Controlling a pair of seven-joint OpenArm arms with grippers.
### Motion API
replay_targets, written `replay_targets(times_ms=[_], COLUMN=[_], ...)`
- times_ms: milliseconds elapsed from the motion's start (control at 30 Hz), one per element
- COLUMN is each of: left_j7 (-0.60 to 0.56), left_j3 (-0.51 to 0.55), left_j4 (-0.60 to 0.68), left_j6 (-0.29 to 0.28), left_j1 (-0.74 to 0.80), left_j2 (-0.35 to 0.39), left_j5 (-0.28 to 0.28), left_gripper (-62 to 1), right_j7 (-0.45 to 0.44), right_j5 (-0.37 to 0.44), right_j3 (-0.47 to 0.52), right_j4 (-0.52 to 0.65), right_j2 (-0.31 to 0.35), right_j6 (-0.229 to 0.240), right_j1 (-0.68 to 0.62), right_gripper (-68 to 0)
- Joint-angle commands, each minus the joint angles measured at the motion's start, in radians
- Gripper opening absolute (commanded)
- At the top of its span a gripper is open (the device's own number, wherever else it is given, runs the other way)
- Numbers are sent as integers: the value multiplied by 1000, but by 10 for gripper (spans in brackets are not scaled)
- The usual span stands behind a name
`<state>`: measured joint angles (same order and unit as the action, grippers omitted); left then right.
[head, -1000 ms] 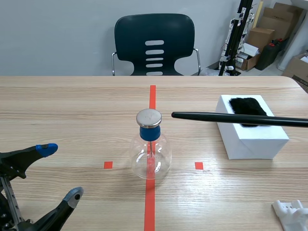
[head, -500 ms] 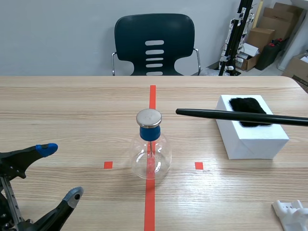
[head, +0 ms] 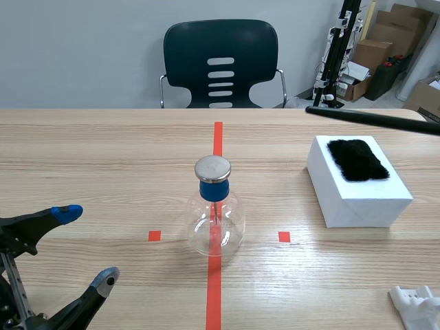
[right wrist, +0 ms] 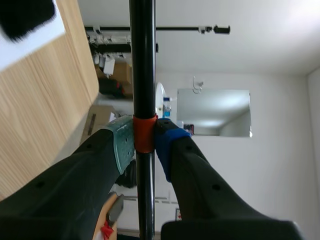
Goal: Do the electroscope experiment. rub the rod on the fur
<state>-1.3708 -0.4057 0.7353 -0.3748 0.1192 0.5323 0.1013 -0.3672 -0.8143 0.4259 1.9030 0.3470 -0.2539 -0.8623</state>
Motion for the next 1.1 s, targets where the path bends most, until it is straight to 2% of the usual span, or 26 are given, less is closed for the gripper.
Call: replay_targets(times_ms=[0, 100, 300, 500, 700, 800, 967, 1067], left_j7=[-17, -18, -18, -18, -18, -18, -18, -18], left_j3=[-1, -1, -1, -1, -1, -1, -1, -1], left_j4=[12, 12, 12, 12, 12, 12, 12, 12], left_j6=[-2, -2, -2, -2, -2, -2, -2, -2], left_j1=[-3, -3, -3, -3, -3, -3, -3, -3], left_j2=[0, 0, 0, 0, 0, 0, 0, 0], left_j5=[-7, -7, -7, -7, -7, -7, -7, -7], left_gripper=[14, 14, 14, 14, 14, 14, 14, 14], right_j7=[65, 166, 224, 204, 167, 150, 137, 137], right_j5=[29, 38, 10, -72, -162, -224, -280, -314], right_j3=[14, 14, 14, 14, 14, 13, -1, -22], right_j4=[18, 6, -100, -312, -474, -526, -569, -571], right_j2=[45, 99, 177, 196, 196, 196, 196, 195], right_j6=[-14, -14, -6, -6, -4, 17, 24, 59], right_j1=[22, 73, 169, 311, 417, 447, 486, 500], right_gripper=[-671, -671, -671, -671, -671, -671, -671, -671])
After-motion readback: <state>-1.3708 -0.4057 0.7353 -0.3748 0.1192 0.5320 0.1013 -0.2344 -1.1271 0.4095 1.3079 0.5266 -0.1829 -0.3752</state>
